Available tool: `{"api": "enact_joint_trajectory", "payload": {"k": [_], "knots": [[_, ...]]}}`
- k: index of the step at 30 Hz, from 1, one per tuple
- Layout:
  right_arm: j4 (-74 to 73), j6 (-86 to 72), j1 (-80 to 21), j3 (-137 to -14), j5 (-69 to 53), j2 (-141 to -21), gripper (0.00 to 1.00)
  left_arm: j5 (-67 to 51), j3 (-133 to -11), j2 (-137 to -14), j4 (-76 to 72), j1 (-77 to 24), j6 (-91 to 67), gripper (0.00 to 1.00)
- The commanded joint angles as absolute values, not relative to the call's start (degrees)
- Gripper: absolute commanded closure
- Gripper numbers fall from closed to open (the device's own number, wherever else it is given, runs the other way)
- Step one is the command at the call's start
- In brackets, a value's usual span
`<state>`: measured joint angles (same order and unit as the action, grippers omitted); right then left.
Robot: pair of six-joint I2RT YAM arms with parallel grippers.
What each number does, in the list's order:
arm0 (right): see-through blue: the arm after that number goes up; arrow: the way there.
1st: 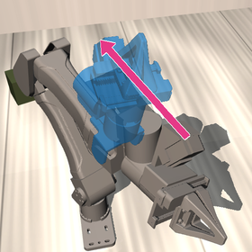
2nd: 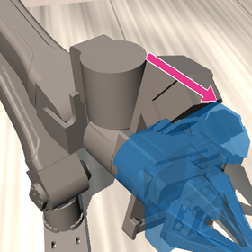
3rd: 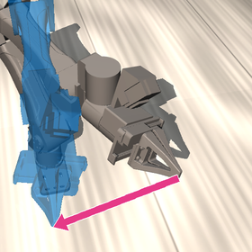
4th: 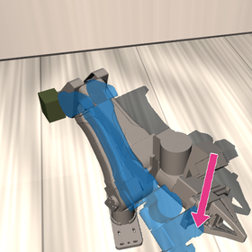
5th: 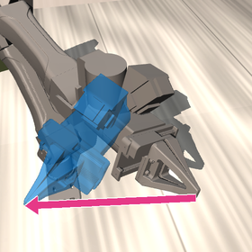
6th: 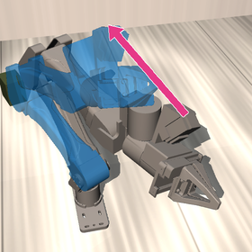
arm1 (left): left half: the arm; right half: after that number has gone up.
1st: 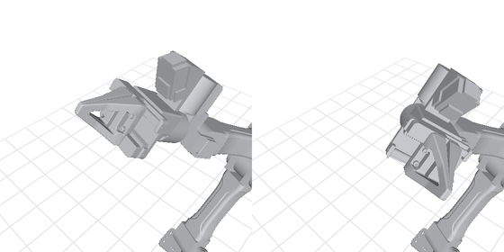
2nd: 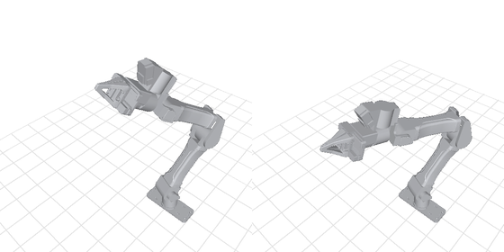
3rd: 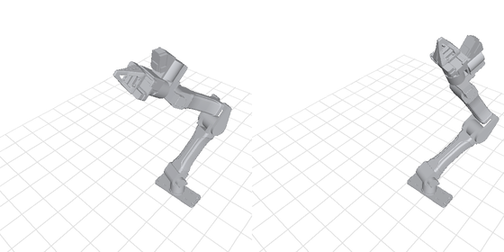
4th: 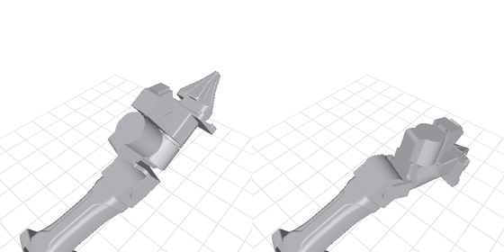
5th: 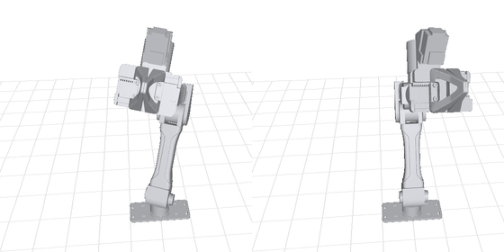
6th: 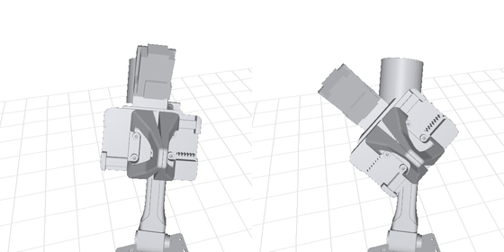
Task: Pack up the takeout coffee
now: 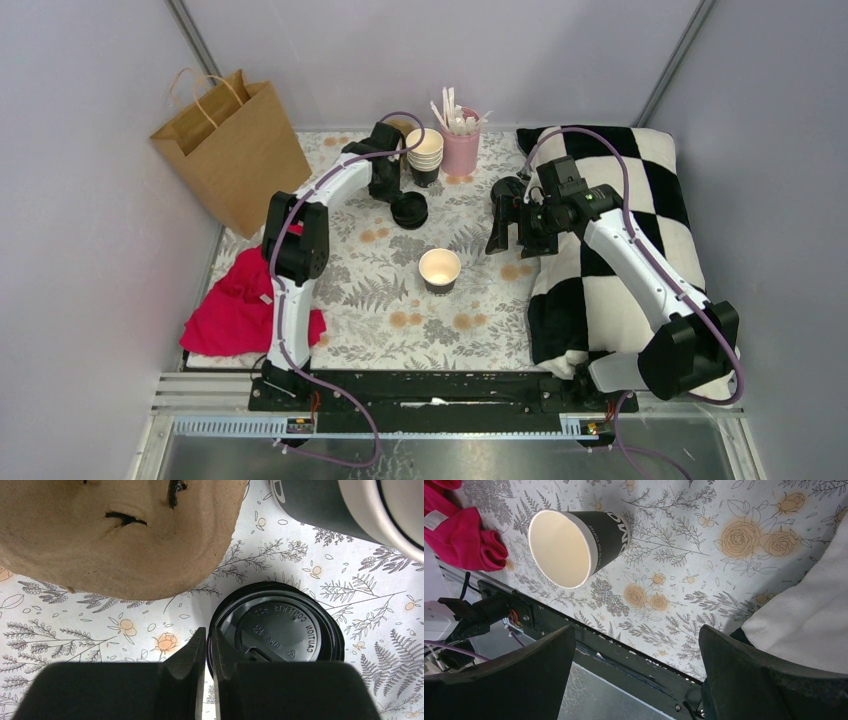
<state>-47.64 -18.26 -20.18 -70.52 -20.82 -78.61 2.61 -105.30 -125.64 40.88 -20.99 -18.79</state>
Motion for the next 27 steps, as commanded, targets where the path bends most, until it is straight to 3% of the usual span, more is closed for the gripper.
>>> {"api": "enact_joint_trajectory", "payload": {"k": [1,5,11,20,23,27], "knots": [[-47.0,-17.7,-20.1,-72.1,-22.7,-78.5,0.0,3.4,-104.9,-124.2,40.2,-21.1,-18.0,0.89],[-47.0,-17.7,-20.1,-72.2,-22.7,-78.5,0.0,3.3,-104.9,-124.3,40.1,-21.1,-18.0,0.82],[-47.0,-17.7,-20.1,-72.2,-22.6,-78.5,0.0,3.4,-104.1,-124.1,40.2,-21.0,-17.9,0.83],[-47.0,-17.6,-20.1,-72.4,-22.7,-78.8,0.0,3.6,-103.5,-123.6,39.5,-20.9,-17.7,0.9],[-46.9,-17.7,-20.1,-72.3,-22.8,-78.8,0.0,3.5,-104.1,-123.3,39.5,-21.0,-17.7,0.99],[-47.0,-17.7,-20.1,-72.3,-22.8,-78.9,0.0,4.0,-104.9,-122.5,39.5,-21.0,-18.5,1.0]]}}
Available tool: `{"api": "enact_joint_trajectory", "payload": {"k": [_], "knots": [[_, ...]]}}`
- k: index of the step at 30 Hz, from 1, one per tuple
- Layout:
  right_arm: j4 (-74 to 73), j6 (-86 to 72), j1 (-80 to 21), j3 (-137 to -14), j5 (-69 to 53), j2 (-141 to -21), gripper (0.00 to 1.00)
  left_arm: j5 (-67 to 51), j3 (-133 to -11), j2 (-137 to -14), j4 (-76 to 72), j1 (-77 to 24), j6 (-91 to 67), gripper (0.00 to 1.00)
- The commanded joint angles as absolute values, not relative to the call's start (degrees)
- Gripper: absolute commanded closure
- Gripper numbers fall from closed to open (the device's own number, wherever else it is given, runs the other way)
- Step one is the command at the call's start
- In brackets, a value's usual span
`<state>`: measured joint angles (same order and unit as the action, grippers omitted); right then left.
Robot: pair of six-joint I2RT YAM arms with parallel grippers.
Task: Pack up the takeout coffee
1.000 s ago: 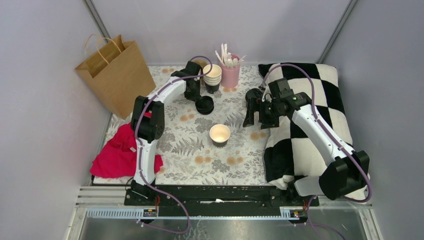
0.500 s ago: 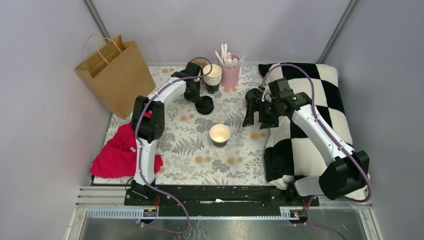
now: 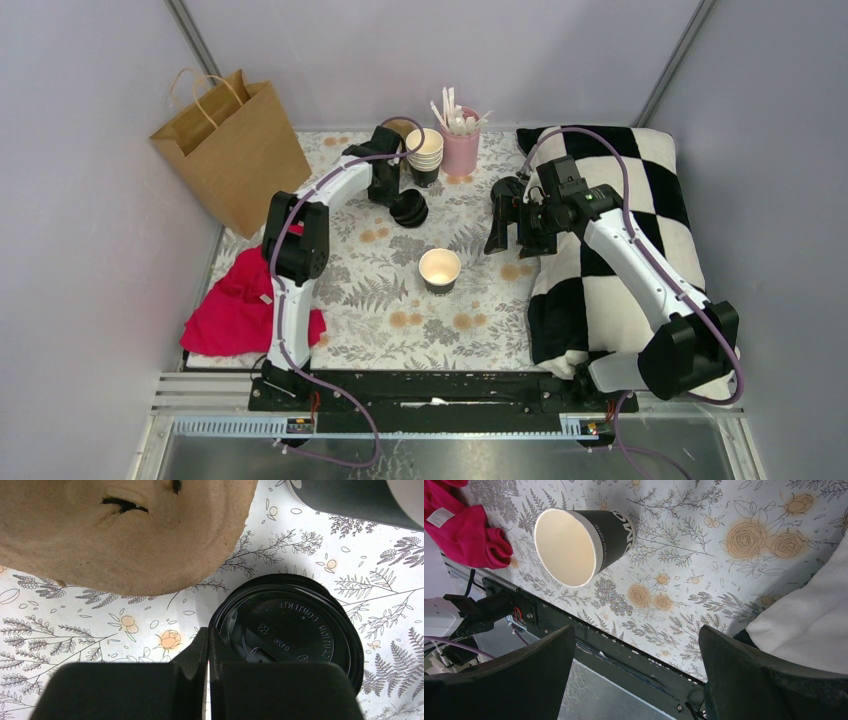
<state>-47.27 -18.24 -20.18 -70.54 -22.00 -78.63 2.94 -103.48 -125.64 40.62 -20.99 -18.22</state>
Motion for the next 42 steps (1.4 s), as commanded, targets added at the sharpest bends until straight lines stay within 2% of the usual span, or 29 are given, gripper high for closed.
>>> {"api": "enact_joint_trajectory", "payload": {"k": [1,9,11,12,14,18,25,32,37,42], "knots": [[-46.9,-17.7,-20.1,-72.3,-22.8,-78.9,0.0,4.1,-105.1,-122.1,39.5,-20.9,-18.8,1.0],[-46.8,-17.7,-20.1,-72.2,-22.7,-78.8,0.0,2.3,-106.2,-121.0,41.6,-20.5,-20.6,1.0],[-46.8,-17.6,-20.1,-72.2,-22.6,-78.8,0.0,0.9,-106.0,-121.1,42.0,-19.7,-21.6,0.82],[-46.8,-17.6,-20.1,-72.1,-22.7,-78.7,0.0,0.4,-105.8,-121.1,42.0,-19.3,-22.1,0.77],[-46.7,-17.7,-20.1,-72.0,-22.6,-78.7,0.0,-1.4,-105.4,-121.6,41.9,-18.7,-22.6,0.74],[-46.7,-17.7,-20.1,-71.8,-22.7,-78.6,0.0,-3.3,-105.5,-122.7,41.8,-18.4,-22.8,0.75],[-46.6,-17.6,-20.1,-71.6,-22.6,-78.6,0.0,-3.8,-106.2,-123.8,41.8,-18.4,-22.8,0.82],[-46.5,-17.7,-20.1,-71.8,-22.8,-78.7,0.0,-4.3,-106.5,-123.4,41.6,-18.4,-23.1,0.75],[-46.6,-17.6,-20.1,-71.7,-22.8,-78.8,0.0,-1.7,-104.7,-121.1,39.6,-18.4,-24.4,0.76],[-46.4,-17.7,-20.1,-71.8,-22.8,-78.8,0.0,-5.7,-103.6,-121.8,38.4,-18.5,-25.0,0.77]]}}
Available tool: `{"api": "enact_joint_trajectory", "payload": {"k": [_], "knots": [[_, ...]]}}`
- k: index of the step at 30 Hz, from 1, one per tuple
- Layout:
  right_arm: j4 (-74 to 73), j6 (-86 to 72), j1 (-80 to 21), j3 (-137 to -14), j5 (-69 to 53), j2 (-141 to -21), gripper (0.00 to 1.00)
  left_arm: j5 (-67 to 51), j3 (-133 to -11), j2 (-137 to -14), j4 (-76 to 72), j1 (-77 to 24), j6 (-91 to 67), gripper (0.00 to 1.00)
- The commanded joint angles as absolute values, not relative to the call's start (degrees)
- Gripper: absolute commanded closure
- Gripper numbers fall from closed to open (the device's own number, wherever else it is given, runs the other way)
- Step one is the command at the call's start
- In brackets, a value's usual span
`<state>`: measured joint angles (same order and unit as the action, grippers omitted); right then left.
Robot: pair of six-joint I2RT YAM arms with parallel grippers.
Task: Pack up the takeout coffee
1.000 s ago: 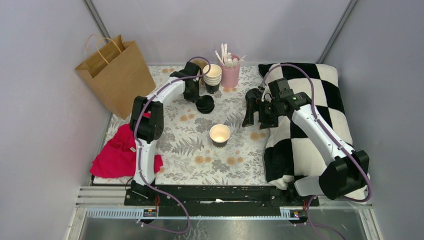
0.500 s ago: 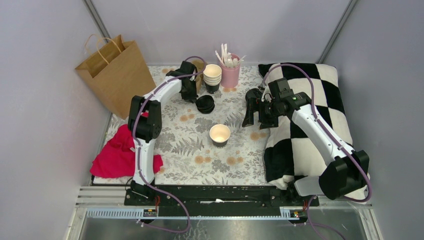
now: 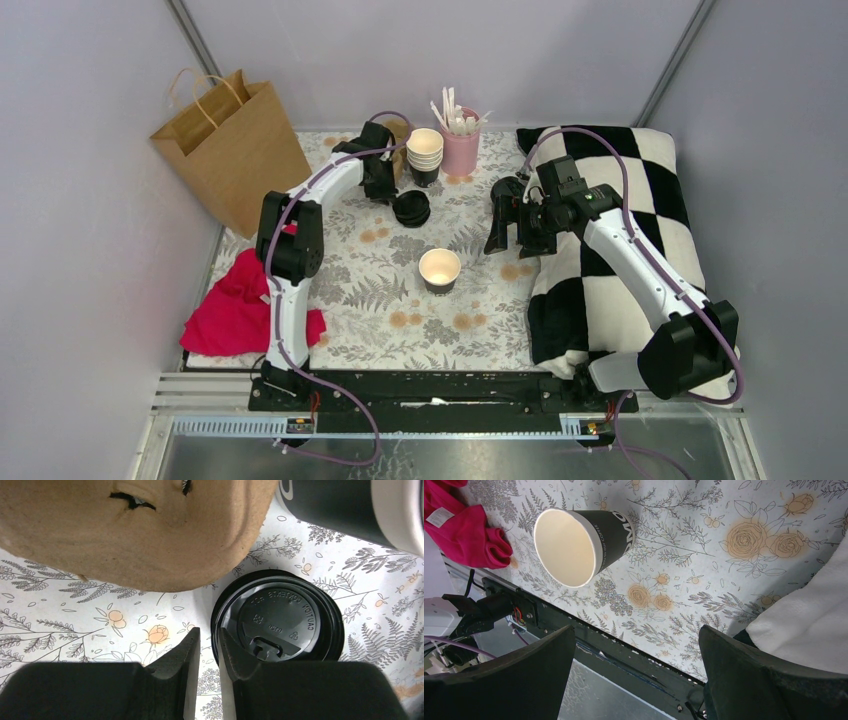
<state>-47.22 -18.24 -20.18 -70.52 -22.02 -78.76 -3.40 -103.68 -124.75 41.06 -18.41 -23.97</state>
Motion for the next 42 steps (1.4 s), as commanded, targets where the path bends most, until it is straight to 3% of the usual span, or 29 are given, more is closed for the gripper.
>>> {"api": "enact_joint_trajectory", "payload": {"k": [1,13,17,42], "knots": [[-46.5,-17.7,-20.1,-71.8,-22.8,-78.8,0.0,-5.9,-103.5,-121.9,38.3,-18.5,-25.2,0.79],[-46.6,-17.6,-20.1,-71.8,-22.7,-78.7,0.0,-5.8,-104.2,-123.4,38.9,-18.4,-25.0,0.88],[-46.5,-17.6,-20.1,-71.8,-22.6,-78.8,0.0,-5.5,-104.2,-123.7,39.3,-18.5,-24.8,0.82],[-46.5,-17.6,-20.1,-72.0,-22.9,-79.1,0.0,-5.4,-103.1,-124.4,39.6,-18.4,-24.2,0.83]]}}
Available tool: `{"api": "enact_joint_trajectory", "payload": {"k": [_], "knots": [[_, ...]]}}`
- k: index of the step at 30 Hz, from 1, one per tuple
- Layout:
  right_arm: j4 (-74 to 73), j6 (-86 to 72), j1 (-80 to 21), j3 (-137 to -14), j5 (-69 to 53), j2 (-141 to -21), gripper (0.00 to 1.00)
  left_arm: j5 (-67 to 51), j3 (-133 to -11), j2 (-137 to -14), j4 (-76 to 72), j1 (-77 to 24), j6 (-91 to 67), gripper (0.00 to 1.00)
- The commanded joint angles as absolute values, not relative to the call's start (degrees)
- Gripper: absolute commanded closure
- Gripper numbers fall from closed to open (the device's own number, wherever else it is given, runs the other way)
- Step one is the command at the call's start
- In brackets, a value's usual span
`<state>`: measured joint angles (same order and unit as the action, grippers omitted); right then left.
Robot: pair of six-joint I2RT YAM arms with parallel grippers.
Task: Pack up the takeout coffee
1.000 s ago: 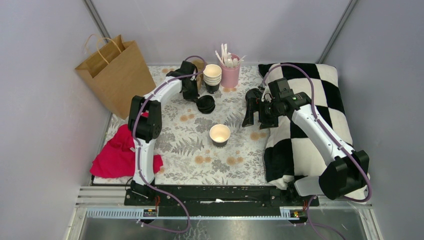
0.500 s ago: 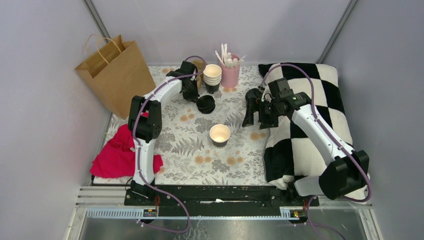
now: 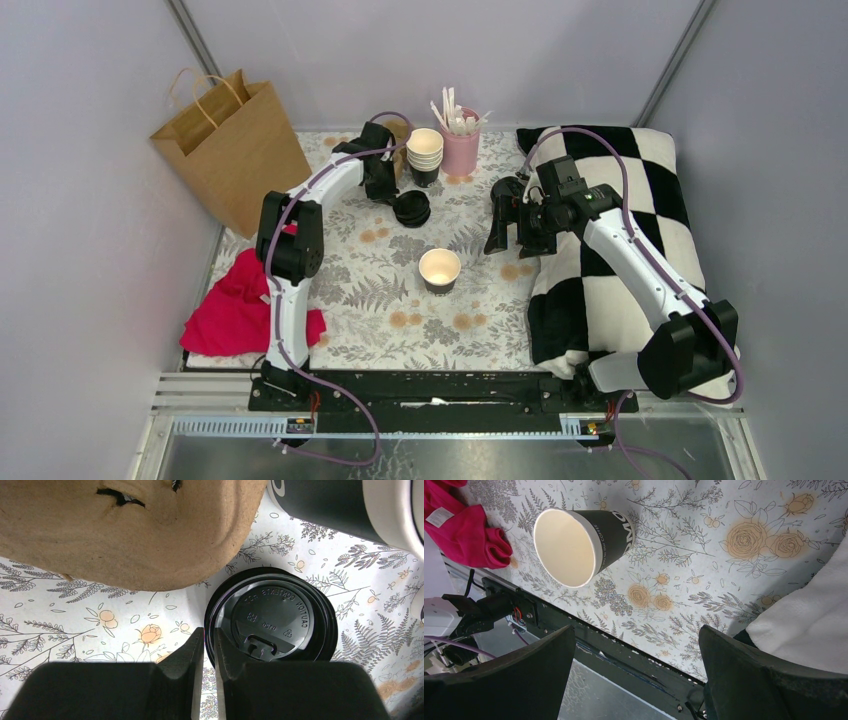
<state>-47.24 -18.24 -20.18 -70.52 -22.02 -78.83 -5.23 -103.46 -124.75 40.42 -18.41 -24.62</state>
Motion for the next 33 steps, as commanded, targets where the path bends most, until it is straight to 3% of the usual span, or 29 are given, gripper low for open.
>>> {"api": "enact_joint_trajectory", "payload": {"k": [1,13,24,33], "knots": [[-46.5,-17.6,-20.1,-72.0,-22.9,-79.1,0.0,-5.4,-103.0,-124.4,39.6,-18.5,-24.1,0.83],[-46.3,-17.7,-20.1,-71.7,-23.1,-79.2,0.0,-5.4,-102.2,-124.2,39.5,-18.4,-23.9,0.84],[-46.3,-17.6,-20.1,-71.6,-23.0,-78.9,0.0,-5.5,-103.9,-123.9,39.5,-18.5,-23.9,1.0],[-46.3,-17.7,-20.1,-71.6,-23.0,-78.8,0.0,-5.3,-105.7,-122.0,40.8,-18.4,-25.3,1.0]]}}
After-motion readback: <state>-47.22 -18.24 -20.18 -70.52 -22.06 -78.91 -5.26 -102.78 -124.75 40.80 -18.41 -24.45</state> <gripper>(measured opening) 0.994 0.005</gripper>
